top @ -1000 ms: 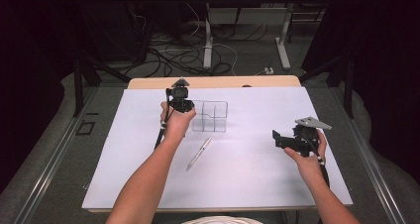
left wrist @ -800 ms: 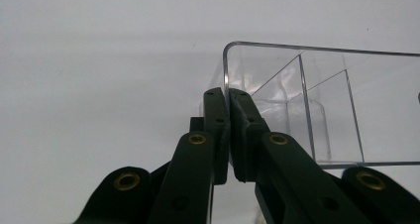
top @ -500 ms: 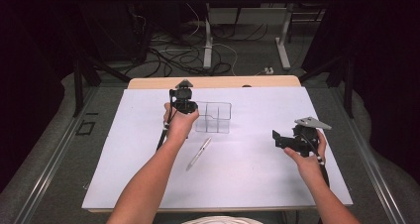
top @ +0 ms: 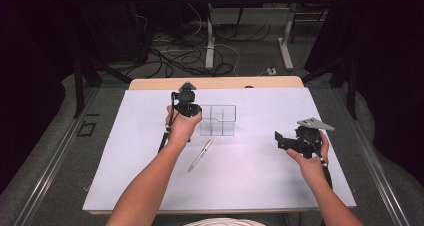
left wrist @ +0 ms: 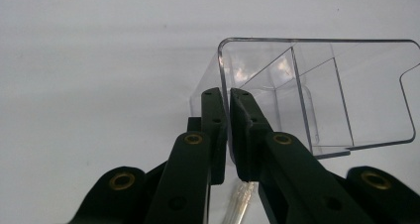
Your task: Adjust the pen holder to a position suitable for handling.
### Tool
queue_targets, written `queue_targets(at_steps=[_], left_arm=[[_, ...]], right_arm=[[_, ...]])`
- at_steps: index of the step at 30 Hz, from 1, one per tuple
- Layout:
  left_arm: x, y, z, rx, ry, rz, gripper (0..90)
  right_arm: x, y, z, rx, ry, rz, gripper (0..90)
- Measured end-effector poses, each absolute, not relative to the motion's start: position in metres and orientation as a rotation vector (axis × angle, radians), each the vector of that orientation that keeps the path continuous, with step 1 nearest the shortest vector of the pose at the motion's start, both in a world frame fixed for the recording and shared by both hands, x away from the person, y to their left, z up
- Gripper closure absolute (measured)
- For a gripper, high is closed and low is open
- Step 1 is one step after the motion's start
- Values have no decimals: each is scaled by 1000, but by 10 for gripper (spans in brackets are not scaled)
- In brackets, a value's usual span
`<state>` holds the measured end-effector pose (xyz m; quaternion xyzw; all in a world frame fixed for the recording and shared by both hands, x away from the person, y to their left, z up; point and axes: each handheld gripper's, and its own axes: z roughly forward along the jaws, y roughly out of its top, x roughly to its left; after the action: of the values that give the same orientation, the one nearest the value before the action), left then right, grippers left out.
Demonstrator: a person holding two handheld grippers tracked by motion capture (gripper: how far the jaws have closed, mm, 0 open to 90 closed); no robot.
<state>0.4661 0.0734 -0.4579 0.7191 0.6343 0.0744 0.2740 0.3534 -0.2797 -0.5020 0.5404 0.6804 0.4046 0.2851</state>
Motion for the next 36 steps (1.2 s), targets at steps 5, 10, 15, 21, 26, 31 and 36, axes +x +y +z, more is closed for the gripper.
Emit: queue_targets(at_steps=[5,10,15,21,26,31,36], left_arm=[[465,74,-458,1920,1705,193,846],[464,76,-457,1925,1707,171,840],[462,77,-457,1933,1694,163,831],[462,80,-458,1936,1683,150,826],[462,80,-459,1940,1669,159,823],[462,82,-456,1932,1637,165,784],[461,86,-454,1922,1622,170,752]], right_arm=[[353,-279,-502,1451,1822,1078,44],[353,-279,-502,1451,1821,1079,44],[354,-279,-502,1449,1826,1078,45],[353,-278,-503,1450,1825,1080,45],[353,-278,-503,1449,1822,1081,45],[353,-279,-502,1449,1824,1080,45],[354,-279,-503,1444,1822,1083,45]])
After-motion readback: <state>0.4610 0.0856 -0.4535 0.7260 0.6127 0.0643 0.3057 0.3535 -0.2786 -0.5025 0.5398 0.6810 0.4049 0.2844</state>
